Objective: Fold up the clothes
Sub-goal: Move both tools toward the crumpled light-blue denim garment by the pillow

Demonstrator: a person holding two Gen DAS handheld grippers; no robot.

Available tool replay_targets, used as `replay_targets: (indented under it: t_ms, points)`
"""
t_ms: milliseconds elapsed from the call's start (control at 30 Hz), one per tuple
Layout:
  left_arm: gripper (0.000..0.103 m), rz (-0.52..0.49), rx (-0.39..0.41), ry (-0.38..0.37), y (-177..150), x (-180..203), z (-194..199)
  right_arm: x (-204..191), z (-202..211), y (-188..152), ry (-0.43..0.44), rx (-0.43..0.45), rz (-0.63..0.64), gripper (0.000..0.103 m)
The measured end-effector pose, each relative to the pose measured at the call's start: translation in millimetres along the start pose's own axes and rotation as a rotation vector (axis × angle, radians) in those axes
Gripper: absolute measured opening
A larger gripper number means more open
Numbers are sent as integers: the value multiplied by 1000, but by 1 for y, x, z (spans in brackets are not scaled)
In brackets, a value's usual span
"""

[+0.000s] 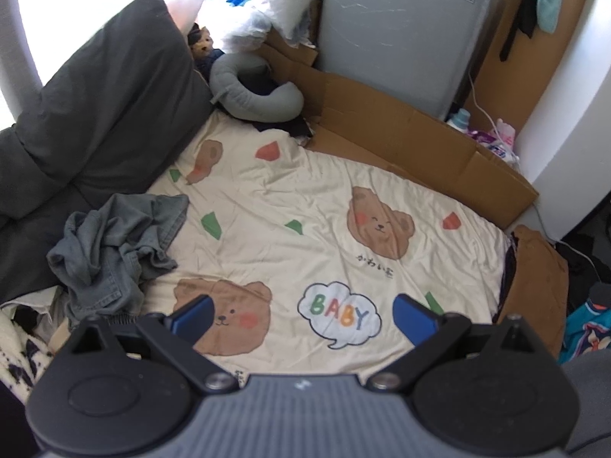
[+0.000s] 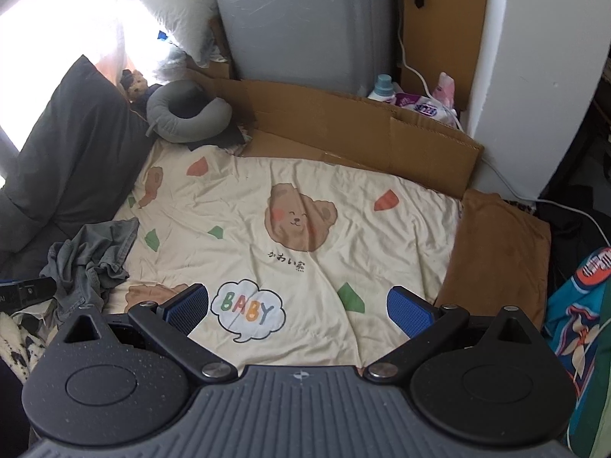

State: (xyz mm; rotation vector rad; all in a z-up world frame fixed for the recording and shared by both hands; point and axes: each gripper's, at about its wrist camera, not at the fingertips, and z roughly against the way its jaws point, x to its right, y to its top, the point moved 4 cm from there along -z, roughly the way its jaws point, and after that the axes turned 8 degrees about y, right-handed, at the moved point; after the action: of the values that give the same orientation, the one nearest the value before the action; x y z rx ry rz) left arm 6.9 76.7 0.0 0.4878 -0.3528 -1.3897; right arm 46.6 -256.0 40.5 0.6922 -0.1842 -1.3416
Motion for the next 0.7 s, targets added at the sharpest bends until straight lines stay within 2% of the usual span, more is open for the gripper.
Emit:
replay_targets:
  t_ms: [267,700]
  points:
    - [102,79,-9,21,2,-44,-19,-17,-8,11,82,12,47,103]
    - [102,229,-2,82,1,-136,-46,-18,-35,29,98,33,5,103]
